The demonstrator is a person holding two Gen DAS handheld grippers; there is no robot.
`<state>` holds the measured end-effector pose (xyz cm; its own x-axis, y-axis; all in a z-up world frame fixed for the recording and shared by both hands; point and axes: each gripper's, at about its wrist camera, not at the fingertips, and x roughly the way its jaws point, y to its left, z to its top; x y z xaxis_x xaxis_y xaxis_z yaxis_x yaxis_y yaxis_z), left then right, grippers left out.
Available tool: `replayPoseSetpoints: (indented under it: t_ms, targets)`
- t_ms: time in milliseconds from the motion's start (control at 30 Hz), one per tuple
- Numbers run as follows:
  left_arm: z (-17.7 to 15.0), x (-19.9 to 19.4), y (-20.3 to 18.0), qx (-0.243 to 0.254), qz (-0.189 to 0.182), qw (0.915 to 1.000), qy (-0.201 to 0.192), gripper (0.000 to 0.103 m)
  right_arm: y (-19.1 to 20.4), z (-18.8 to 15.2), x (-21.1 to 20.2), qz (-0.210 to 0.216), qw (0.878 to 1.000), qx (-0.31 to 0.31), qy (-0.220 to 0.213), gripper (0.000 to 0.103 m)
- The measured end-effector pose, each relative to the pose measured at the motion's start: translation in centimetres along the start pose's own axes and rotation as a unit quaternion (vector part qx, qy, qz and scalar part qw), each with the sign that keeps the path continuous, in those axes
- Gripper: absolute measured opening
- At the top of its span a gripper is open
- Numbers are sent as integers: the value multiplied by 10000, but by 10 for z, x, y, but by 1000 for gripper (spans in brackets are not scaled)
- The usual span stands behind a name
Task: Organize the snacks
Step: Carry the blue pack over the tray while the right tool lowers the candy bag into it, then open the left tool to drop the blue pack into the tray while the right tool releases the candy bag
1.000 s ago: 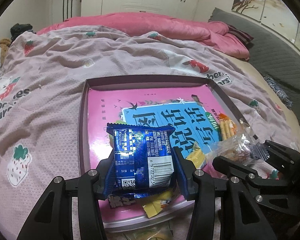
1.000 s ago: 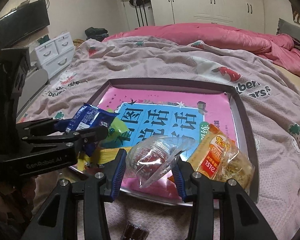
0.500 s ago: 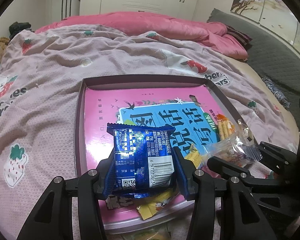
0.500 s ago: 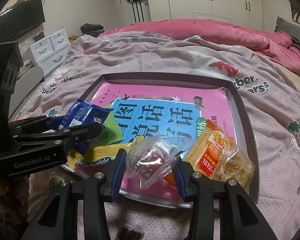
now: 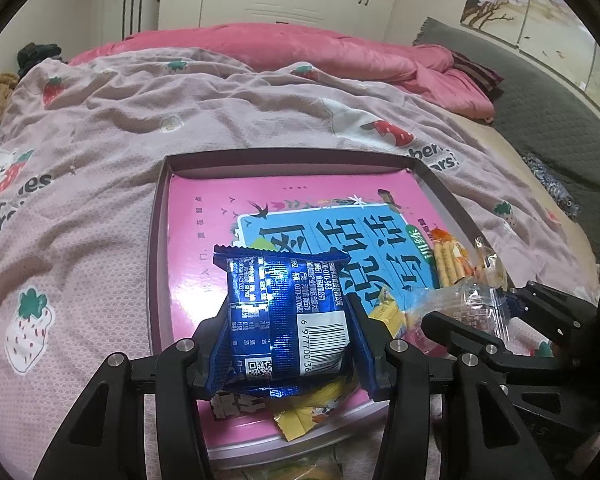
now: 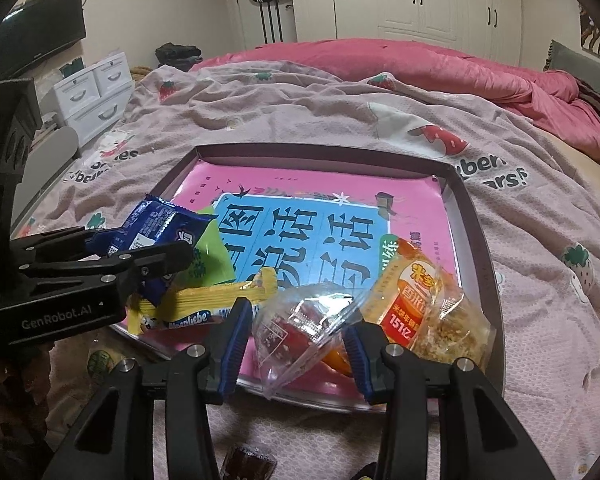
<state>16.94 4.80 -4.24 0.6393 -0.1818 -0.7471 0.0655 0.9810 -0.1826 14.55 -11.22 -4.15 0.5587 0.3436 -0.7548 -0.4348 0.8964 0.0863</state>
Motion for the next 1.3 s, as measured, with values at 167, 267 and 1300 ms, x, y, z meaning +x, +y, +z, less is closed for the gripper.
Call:
replayPoseSetpoints:
  t_ms: [167, 267, 1300]
  targets:
    - [1, 0, 2, -94, -35, 9999, 6, 53, -1, -1, -6, -50, 10000, -2, -54, 48]
    - [0, -1, 2, -104, -35, 9999, 15, 53, -1, -2, -9, -96, 9999, -18, -64, 49]
    - [4, -32, -10, 30, -43, 9997, -228, 70, -8, -1, -40, -278, 9987, 9, -418, 51]
